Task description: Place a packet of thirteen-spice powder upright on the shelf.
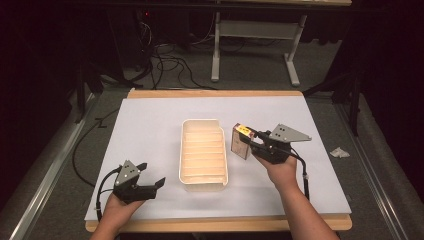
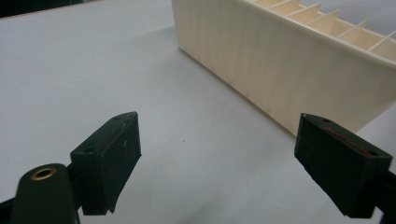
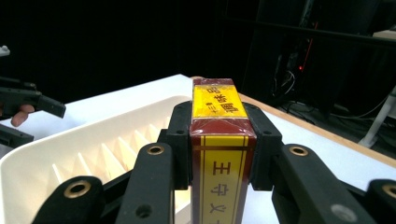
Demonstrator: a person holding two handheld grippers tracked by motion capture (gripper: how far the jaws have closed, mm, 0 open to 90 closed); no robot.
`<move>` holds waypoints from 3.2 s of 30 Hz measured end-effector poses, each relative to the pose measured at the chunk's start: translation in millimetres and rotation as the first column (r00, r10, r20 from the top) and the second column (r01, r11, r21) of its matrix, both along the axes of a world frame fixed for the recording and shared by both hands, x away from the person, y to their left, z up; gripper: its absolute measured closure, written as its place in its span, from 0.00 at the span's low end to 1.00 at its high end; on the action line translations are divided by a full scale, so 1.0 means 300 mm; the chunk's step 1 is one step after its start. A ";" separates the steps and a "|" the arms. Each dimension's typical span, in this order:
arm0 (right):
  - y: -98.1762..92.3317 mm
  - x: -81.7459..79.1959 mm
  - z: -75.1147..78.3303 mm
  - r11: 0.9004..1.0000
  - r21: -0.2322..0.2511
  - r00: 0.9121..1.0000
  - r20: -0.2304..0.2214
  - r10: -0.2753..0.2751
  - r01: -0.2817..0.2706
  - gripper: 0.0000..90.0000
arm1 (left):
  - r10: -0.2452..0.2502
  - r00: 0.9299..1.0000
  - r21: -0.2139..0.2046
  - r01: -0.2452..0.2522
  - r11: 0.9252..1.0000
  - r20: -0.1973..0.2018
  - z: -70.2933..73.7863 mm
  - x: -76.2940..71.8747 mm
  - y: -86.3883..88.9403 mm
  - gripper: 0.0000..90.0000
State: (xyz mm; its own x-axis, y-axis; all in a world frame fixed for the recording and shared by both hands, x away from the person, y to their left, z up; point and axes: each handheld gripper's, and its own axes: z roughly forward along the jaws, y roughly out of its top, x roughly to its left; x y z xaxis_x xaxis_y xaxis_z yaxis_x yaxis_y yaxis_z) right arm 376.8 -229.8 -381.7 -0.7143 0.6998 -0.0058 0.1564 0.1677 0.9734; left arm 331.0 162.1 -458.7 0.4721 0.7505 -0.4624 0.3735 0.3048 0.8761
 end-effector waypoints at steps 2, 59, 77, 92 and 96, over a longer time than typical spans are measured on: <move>0.003 0.010 0.004 0.999 0.026 1.000 0.011 0.020 -0.021 0.76 | -0.001 1.000 0.006 0.001 1.000 0.000 -0.002 0.000 -0.001 0.17; 0.204 -0.058 0.012 0.913 0.087 0.917 0.011 0.400 -0.399 0.76 | -0.014 1.000 0.015 0.014 1.000 -0.006 -0.006 -0.004 -0.004 0.17; 0.233 -0.071 0.004 0.877 0.092 0.881 0.027 0.472 -0.472 0.76 | -0.017 1.000 0.017 0.017 1.000 -0.007 -0.006 -0.005 -0.004 0.17; 0.250 -0.065 -0.030 0.870 0.063 0.872 0.001 0.489 -0.488 0.76 | -0.015 1.000 0.018 0.015 1.000 -0.007 -0.007 -0.004 -0.003 0.17; 0.254 -0.066 -0.034 0.870 0.056 0.871 0.005 0.490 -0.490 0.76 | -0.014 1.000 0.018 0.014 1.000 -0.007 -0.007 -0.004 -0.002 0.17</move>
